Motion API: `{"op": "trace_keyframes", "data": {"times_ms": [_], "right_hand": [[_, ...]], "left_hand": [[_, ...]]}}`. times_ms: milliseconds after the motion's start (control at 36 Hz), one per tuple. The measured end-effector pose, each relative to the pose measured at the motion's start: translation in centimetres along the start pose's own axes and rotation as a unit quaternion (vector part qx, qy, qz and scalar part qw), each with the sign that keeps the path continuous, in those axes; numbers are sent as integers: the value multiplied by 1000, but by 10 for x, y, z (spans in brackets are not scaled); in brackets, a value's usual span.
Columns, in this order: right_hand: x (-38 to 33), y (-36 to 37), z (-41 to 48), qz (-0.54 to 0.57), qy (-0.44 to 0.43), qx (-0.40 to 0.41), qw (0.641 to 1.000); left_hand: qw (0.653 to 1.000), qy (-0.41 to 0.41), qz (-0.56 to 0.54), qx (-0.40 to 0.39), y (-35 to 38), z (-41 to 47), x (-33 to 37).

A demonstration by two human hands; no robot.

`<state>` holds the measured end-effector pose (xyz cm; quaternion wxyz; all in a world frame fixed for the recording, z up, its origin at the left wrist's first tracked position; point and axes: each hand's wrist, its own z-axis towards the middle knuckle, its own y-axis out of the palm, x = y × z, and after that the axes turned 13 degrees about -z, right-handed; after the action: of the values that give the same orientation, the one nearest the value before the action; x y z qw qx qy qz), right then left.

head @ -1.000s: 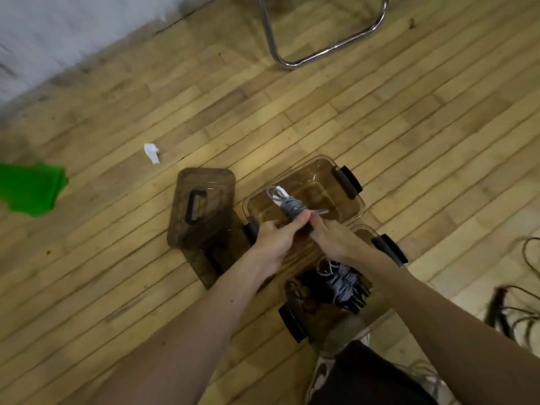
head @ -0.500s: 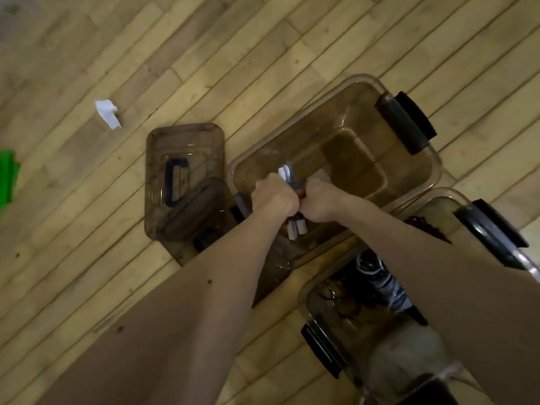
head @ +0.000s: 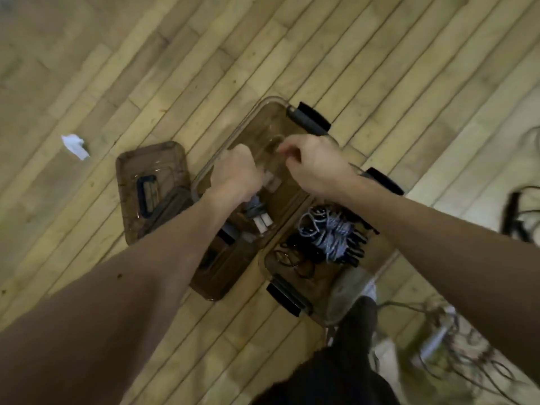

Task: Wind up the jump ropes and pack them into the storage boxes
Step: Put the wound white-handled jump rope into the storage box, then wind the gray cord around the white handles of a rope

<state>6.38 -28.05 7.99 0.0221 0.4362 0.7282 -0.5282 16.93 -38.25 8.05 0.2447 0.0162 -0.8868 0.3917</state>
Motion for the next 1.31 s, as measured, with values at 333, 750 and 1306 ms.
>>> {"op": "trace_keyframes", "data": {"times_ms": [333, 750, 1306], "right_hand": [[124, -117, -251, 87, 196, 140, 967], [302, 43, -373, 120, 419, 7, 900], [393, 100, -266, -266, 179, -141, 937]], "left_hand": [[905, 372, -6, -204, 49, -203, 196], [903, 195, 194, -329, 303, -227, 129], [876, 38, 125, -464, 420, -164, 63]]}}
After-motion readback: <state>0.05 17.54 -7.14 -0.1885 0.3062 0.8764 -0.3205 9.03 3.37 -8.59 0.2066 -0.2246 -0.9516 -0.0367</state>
